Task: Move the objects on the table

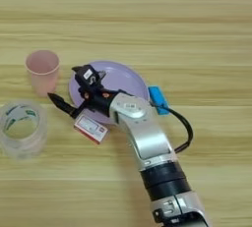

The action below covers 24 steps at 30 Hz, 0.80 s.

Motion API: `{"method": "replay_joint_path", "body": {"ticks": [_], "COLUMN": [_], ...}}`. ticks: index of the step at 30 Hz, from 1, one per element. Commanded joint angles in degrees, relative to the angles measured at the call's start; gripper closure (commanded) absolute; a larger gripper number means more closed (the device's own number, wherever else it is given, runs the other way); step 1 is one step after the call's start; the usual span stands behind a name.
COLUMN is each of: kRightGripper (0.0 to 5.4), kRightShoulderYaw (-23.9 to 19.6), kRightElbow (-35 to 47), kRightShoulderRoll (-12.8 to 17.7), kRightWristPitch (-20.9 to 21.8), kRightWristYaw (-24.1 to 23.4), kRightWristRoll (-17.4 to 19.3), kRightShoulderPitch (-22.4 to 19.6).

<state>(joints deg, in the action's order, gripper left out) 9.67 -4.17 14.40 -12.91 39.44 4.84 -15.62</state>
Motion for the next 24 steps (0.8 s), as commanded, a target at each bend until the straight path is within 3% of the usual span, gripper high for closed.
{"method": "replay_joint_path", "body": {"ticks": [1, 24], "kRightGripper": [0.03, 0.03], "kRightShoulderYaw": [-0.08, 0.61], "kRightElbow": [0.25, -7.97], "kRightShoulderRoll": [-0.91, -4.57], "kRightWristPitch": [2.30, 3.81], "kRightWristYaw": [-0.70, 0.07], "kRightWristRoll": [0.27, 0.28], "kRightShoulderPitch": [-5.55, -11.64]}}
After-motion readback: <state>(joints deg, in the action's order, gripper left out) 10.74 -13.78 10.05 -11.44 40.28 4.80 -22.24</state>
